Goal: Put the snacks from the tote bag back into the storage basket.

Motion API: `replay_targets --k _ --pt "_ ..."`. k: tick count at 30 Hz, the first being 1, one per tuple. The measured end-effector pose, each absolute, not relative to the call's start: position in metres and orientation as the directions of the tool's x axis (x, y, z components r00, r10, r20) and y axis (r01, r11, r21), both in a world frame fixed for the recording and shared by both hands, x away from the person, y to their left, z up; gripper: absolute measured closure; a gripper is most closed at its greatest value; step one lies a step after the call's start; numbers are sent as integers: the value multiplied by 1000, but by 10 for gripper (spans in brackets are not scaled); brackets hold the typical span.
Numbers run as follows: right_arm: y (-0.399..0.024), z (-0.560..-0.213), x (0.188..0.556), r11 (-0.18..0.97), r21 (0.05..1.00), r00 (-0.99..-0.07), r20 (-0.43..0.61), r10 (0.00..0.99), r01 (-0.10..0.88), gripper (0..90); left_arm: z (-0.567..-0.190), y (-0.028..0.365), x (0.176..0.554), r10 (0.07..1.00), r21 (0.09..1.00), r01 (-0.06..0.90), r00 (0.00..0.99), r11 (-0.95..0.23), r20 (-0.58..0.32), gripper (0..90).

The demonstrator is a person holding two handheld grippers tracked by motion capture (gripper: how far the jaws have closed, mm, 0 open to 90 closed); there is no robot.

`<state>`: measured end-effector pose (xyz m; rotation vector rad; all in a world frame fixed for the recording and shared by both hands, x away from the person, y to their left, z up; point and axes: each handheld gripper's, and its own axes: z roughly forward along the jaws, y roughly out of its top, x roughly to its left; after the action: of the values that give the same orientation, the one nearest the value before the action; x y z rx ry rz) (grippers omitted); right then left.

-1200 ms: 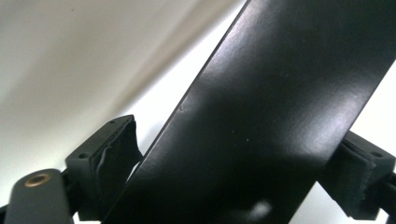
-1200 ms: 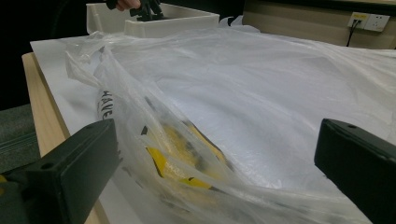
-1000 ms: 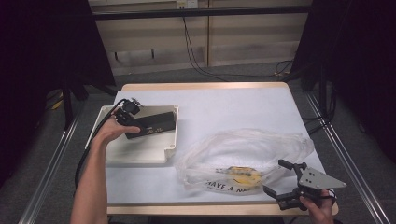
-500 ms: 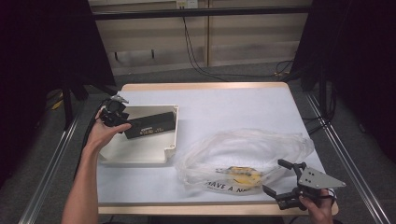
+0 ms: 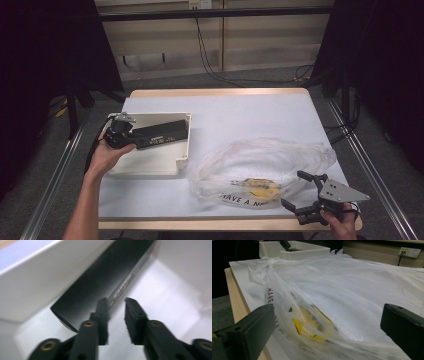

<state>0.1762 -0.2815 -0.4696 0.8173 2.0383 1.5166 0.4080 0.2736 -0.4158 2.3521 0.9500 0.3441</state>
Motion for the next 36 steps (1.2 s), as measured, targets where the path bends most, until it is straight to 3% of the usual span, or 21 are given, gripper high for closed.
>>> replay_targets --k 8,36 --pt "-281 -470 176 208 961 -706 -17 708 185 0 -433 269 413 688 542 569 726 -618 22 827" --pt "-283 -470 177 210 959 -715 -12 699 188 0 -445 247 436 707 551 582 707 -598 21 879"
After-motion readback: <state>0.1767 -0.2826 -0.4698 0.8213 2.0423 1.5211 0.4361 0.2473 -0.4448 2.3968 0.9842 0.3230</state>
